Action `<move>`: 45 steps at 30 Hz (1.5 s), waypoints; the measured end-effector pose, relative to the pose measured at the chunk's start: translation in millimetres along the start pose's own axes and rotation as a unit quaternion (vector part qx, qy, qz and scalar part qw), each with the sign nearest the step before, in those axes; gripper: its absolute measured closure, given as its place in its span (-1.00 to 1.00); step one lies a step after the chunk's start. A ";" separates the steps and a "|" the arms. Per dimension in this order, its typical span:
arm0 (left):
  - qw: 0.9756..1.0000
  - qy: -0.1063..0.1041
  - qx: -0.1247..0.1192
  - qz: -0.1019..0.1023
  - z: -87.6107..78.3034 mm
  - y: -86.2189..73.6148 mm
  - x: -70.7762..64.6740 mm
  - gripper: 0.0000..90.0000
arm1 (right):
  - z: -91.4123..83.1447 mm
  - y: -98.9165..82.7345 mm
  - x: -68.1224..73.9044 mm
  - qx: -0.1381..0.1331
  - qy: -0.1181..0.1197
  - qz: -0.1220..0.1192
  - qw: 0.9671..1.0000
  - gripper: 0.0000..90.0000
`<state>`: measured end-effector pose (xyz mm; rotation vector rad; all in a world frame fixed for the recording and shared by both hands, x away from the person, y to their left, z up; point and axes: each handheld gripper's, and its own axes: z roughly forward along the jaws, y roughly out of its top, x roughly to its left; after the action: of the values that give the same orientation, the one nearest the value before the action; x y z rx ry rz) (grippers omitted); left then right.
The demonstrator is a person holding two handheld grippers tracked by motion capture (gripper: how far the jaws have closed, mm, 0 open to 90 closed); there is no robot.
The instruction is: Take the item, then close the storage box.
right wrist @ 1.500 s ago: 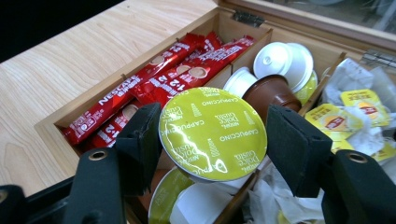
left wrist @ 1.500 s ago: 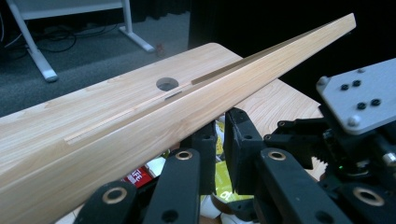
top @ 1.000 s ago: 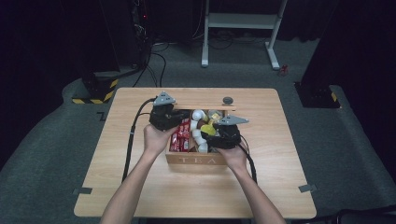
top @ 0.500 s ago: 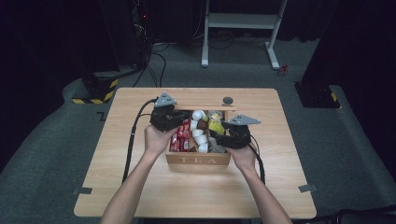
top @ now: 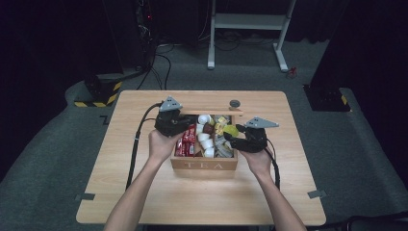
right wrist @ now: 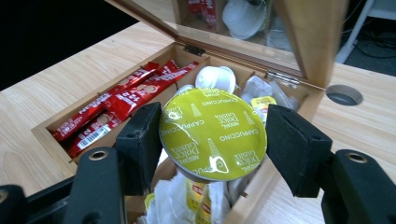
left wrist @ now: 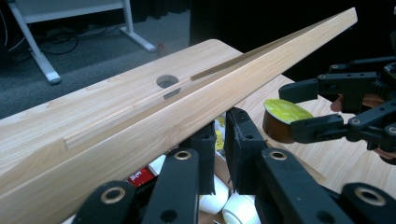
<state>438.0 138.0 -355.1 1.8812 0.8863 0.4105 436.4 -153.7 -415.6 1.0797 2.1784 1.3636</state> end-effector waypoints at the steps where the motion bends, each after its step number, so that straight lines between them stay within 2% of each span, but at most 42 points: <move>1: 1.000 0.000 0.000 0.000 0.0 -0.1 0.0 0.82 | -2.1 -0.5 -2.1 0.000 -0.001 0.000 1.000 -0.15; 4: 1.000 -0.001 -0.001 0.000 0.1 0.2 0.2 0.82 | -4.4 -0.7 -4.7 -0.001 -0.004 0.000 1.000 -0.15; 15: 1.000 -0.009 -0.005 0.000 -0.3 -1.0 1.2 0.83 | -21.3 -7.0 -25.2 0.002 -0.035 0.015 0.999 -0.15; 31: 1.000 -0.007 -0.003 0.006 -0.2 -2.6 -0.2 0.83 | -38.3 -15.3 -47.5 -0.004 -0.055 0.036 0.998 -0.15; 41: 1.000 -0.010 -0.004 0.007 -0.4 -4.5 -0.4 0.84 | -42.5 -27.0 -64.4 0.000 -0.074 0.060 0.995 -0.15; 45: 1.000 -0.010 -0.004 0.006 -0.5 -5.2 -0.6 0.85 | -44.0 -29.3 -68.5 0.002 -0.078 0.060 0.995 -0.15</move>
<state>435.2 139.3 -359.4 1.8808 0.8601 0.4017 440.4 -239.3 -426.9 1.2908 2.0348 1.2770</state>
